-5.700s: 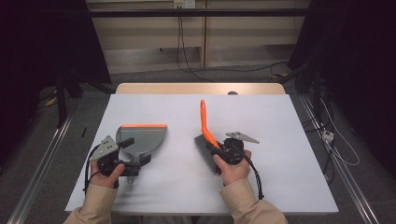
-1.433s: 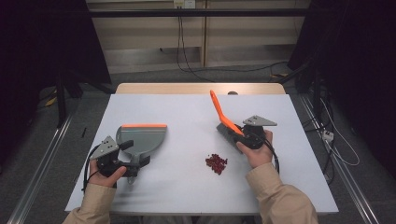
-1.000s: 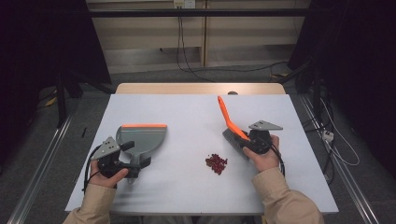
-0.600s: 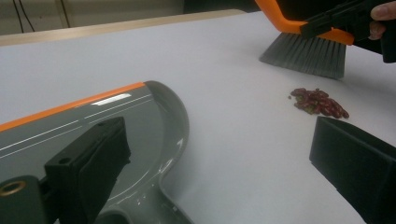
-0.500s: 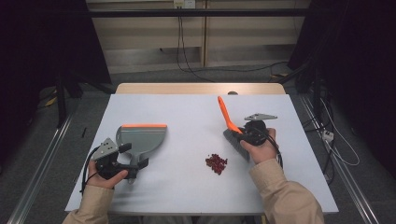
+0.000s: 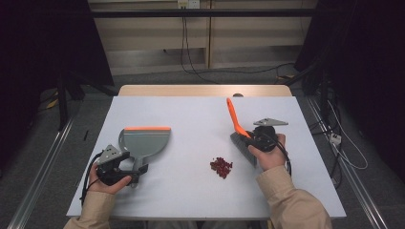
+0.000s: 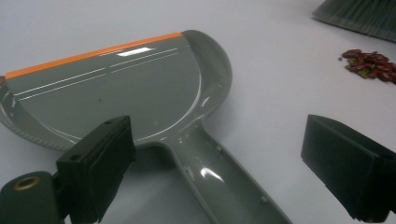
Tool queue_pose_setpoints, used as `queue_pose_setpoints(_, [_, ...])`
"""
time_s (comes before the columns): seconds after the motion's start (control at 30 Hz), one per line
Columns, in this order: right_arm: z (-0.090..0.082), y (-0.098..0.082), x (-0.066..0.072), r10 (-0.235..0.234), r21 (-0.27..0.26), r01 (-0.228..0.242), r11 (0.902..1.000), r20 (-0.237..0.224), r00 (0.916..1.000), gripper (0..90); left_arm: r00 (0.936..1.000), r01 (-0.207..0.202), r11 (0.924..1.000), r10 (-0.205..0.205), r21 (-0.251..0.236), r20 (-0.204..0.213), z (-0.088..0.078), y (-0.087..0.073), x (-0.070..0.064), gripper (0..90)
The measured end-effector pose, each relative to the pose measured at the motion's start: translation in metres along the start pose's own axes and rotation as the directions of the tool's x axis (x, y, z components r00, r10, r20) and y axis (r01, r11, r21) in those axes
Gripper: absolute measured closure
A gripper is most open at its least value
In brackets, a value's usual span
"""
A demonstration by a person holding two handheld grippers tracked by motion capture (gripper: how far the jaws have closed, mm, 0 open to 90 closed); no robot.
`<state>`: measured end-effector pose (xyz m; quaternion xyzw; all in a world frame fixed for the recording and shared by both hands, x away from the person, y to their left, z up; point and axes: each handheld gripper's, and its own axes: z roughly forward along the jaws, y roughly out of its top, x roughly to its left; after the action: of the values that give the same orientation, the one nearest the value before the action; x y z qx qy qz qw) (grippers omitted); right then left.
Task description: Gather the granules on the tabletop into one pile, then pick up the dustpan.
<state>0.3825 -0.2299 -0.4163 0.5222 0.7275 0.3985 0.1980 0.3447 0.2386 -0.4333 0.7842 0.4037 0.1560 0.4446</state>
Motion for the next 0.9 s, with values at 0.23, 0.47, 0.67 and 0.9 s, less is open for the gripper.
queue_pose_setpoints(0.23, [-0.003,0.005,0.007,-0.006,-0.032,0.006,0.9995,-0.016,0.9999,71.1,0.9977,0.014,0.9995,-0.012,0.027,-0.066,-0.004,-0.004,0.001,13.6])
queue_pose_setpoints(0.47, [-0.004,0.004,0.007,-0.009,-0.044,0.008,0.9990,-0.021,0.9997,71.1,0.9944,0.030,0.9974,-0.023,0.066,-0.103,-0.008,-0.009,0.004,19.4])
queue_pose_setpoints(0.67, [-0.007,0.004,0.007,-0.015,-0.045,0.014,0.9989,-0.018,0.9997,71.1,0.9923,0.066,0.9923,-0.054,0.105,-0.111,-0.013,-0.009,0.009,33.0])
queue_pose_setpoints(0.9, [-0.008,0.004,0.006,-0.015,-0.040,0.014,0.9991,-0.010,0.9998,71.1,0.9886,0.118,0.9767,-0.098,0.180,-0.114,0.000,-0.004,0.018,48.0])
